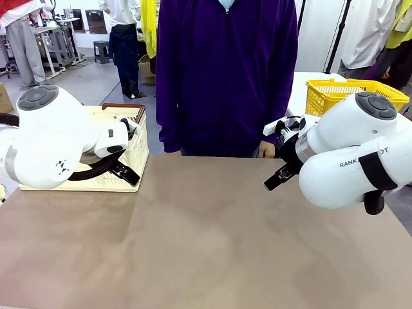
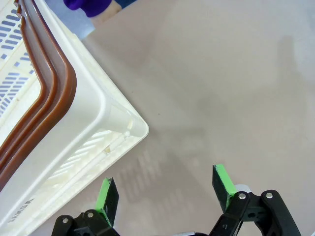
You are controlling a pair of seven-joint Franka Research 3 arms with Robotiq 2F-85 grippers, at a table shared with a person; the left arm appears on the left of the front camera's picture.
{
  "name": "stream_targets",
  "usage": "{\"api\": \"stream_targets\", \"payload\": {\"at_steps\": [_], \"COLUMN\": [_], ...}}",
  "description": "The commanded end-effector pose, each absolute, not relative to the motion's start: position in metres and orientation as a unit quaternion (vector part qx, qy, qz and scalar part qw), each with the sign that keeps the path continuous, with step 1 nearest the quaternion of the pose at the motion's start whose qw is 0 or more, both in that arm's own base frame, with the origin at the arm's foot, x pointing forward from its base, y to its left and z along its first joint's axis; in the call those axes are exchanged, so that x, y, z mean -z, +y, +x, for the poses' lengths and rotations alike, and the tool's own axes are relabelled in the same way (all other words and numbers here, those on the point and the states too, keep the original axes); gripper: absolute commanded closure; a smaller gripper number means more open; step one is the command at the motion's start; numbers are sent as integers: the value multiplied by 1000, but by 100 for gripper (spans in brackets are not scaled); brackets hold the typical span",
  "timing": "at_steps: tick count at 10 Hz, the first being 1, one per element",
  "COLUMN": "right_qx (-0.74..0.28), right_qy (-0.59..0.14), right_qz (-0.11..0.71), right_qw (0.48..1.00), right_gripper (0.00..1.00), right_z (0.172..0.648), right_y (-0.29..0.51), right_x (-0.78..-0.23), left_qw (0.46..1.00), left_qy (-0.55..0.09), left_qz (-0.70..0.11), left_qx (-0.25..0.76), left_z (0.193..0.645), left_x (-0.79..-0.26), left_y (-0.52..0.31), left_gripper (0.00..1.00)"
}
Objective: Place the drinks into the Shopping basket.
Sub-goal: Pick up one drink and place it into the Shopping basket.
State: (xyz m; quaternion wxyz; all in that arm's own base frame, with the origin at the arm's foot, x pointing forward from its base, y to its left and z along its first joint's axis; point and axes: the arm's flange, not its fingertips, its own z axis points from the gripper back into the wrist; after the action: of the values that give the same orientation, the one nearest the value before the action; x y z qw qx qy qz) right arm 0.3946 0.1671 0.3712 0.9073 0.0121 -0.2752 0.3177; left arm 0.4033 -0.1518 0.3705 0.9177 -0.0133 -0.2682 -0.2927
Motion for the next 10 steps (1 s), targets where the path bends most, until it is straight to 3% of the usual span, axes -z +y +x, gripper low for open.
{"api": "stream_targets", "payload": {"at_steps": [1, 2, 3, 4, 5, 6, 7, 8, 10], "right_qx": [-317, -318, -332, -249, -147, -103, -104, -89, 8], "right_qy": [-275, -275, -188, -130, -90, -60, -38, -32, -101], "right_qz": [12, 12, 83, 168, 204, 265, 365, 449, 533], "right_qw": [907, 907, 921, 945, 964, 957, 924, 888, 840], "right_gripper": [0, 0, 0, 0, 0, 0, 0, 0, 0], "right_z": [395, 395, 388, 387, 386, 379, 368, 356, 331], "right_y": [167, 167, 164, 158, 146, 129, 100, 63, -37], "right_x": [-371, -371, -382, -402, -425, -446, -471, -492, -514], "left_qw": [918, 918, 933, 937, 920, 899, 865, 841, 800], "left_qy": [-268, -268, -159, -123, -50, -37, -38, -81, -231], "left_qz": [-13, -13, -94, -181, -271, -340, -421, -465, -508], "left_qx": [293, 293, 309, 272, 280, 272, 271, 264, 219], "left_z": [403, 403, 395, 386, 373, 363, 352, 338, 308], "left_x": [-371, -371, -385, -403, -422, -434, -457, -485, -545], "left_y": [-152, -152, -147, -145, -138, -128, -113, -87, 10], "left_gripper": [0, 0, 0, 0, 0, 0, 0, 0, 0]}}
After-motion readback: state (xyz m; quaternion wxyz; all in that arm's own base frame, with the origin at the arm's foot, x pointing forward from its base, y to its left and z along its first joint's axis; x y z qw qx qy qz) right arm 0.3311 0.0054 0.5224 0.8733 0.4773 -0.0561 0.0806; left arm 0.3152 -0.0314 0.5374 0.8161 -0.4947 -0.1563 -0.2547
